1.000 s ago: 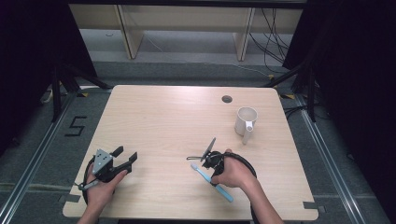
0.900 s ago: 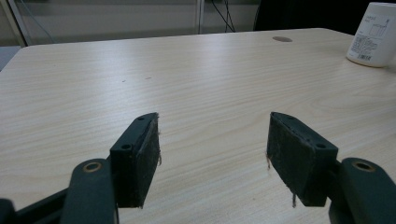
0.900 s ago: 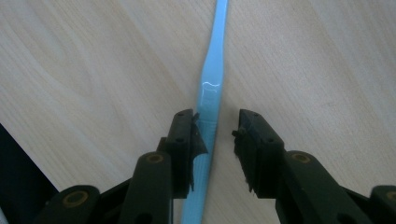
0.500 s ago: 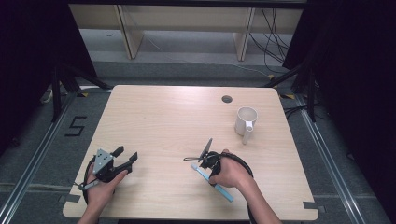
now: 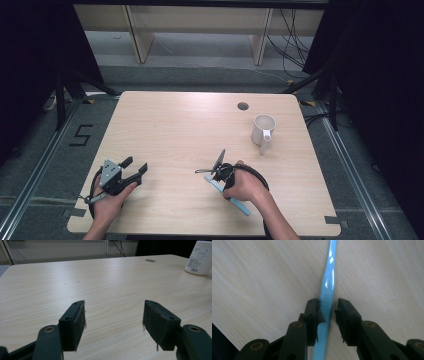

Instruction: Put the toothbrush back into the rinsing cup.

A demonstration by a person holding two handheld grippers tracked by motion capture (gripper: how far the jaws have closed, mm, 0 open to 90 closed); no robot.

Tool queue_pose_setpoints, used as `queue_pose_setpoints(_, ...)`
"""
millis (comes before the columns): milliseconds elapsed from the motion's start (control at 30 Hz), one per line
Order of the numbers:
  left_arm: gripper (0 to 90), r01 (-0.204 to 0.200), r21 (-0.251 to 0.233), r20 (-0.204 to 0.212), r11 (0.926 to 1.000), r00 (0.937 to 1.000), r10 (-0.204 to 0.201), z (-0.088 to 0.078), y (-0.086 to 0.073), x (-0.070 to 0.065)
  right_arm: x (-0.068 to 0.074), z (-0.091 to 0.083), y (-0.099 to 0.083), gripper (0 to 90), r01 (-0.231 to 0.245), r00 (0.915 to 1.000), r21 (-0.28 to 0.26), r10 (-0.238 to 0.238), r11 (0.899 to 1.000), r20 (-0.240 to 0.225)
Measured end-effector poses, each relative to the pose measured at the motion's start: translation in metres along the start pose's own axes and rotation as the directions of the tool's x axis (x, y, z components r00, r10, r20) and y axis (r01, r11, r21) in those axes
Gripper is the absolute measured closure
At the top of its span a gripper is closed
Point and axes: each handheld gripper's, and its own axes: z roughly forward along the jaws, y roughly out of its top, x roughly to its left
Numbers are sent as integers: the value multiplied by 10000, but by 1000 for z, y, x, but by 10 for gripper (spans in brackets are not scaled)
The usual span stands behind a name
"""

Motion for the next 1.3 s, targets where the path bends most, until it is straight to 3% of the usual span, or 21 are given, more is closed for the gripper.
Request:
queue_pose_setpoints(133, 341, -11, 0, 3, 10000, 10000, 11, 0, 0, 0, 0, 0, 1, 720, 95, 10000, 33, -95, 9999, 6)
queue_pose_setpoints(267, 341, -24, 4, 3, 10000, 10000, 24, 0, 0, 0, 3, 1, 1, 754, -191, 9997, 75, 190, 9998, 119)
queue_pose_setpoints(433, 341, -32, 9, -4, 10000, 10000, 32, 0, 0, 0, 2, 1, 3, 777, -17, 9997, 121, 14, 9999, 232)
queue_pose_setpoints(567, 341, -34, 8, 0, 10000, 10000, 34, 0, 0, 0, 4, 1, 5, 786, -82, 9993, 290, 72, 9995, 355)
queue_pose_setpoints(600, 341, -34, 3, 3, 10000, 10000, 34, 0, 0, 0, 5, 1, 5, 788, -290, 9990, 299, 279, 9991, 355)
queue_pose_setpoints(700, 341, -38, 12, 0, 10000, 10000, 38, 0, 0, 0, 5, 1, 6, 789, -135, 9992, 286, 124, 9995, 390)
queue_pose_setpoints(767, 340, -45, 7, 2, 10000, 10000, 45, 0, 0, 0, 3, 1, 5, 790, 93, 9991, 300, -105, 9995, 402)
queue_pose_setpoints(933, 341, -45, -4, -10, 10000, 10000, 45, 0, 0, 0, 4, 1, 5, 791, 117, 9992, 278, -128, 9995, 392)
queue_pose_setpoints(1000, 340, -37, -7, -12, 10000, 10000, 37, 0, 0, 0, 6, 2, 5, 791, -155, 9994, 255, 147, 9996, 311)
queue_pose_setpoints(1233, 341, -31, -2, -13, 10000, 10000, 31, 0, 0, 0, 3, 1, 2, 793, 144, 9992, 133, -149, 9998, 370)
queue_pose_setpoints(1300, 340, -47, 0, -11, 10000, 10000, 47, 0, 0, 0, 4, 1, 1, 793, -97, 9997, 109, 95, 9999, 246)
